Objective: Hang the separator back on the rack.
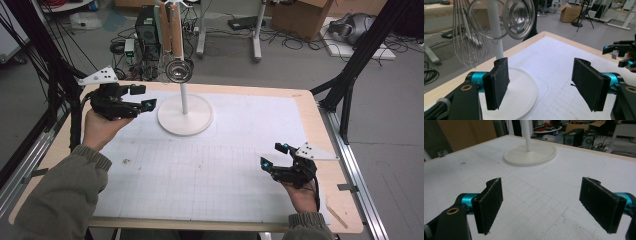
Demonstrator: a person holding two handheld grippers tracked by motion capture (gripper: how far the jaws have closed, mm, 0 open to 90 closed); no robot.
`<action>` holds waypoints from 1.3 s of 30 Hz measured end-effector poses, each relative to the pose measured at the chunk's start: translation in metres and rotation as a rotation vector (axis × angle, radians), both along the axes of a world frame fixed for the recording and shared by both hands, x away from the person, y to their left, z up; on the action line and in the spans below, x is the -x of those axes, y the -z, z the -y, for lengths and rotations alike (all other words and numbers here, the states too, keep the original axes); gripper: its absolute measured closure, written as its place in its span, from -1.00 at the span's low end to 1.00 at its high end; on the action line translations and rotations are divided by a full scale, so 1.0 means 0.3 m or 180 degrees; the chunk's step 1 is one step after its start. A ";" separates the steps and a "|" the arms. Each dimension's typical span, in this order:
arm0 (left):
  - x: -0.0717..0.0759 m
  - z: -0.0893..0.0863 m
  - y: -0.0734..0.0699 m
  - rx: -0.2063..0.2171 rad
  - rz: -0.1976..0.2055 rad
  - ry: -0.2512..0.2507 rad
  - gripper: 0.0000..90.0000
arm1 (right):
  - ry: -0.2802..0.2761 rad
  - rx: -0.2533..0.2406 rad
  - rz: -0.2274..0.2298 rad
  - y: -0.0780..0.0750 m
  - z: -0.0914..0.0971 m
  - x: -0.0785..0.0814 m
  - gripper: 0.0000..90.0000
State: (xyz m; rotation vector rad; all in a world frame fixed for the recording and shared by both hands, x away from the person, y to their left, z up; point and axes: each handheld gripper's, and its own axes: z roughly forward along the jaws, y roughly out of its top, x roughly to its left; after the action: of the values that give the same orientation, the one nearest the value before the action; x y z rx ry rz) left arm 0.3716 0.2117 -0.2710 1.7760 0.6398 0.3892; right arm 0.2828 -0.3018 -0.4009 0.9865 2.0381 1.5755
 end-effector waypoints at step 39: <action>0.161 -0.032 0.227 -0.0100 -0.0011 -0.0079 -0.38 | 0.0045 -0.0023 0.0081 -0.013 0.008 0.030 -0.60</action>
State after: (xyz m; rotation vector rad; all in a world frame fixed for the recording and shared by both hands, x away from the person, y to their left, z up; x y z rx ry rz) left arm 0.3233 0.2211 -0.3391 1.8004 0.6618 0.4154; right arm 0.2737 -0.3043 -0.3971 0.9764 2.0057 1.5812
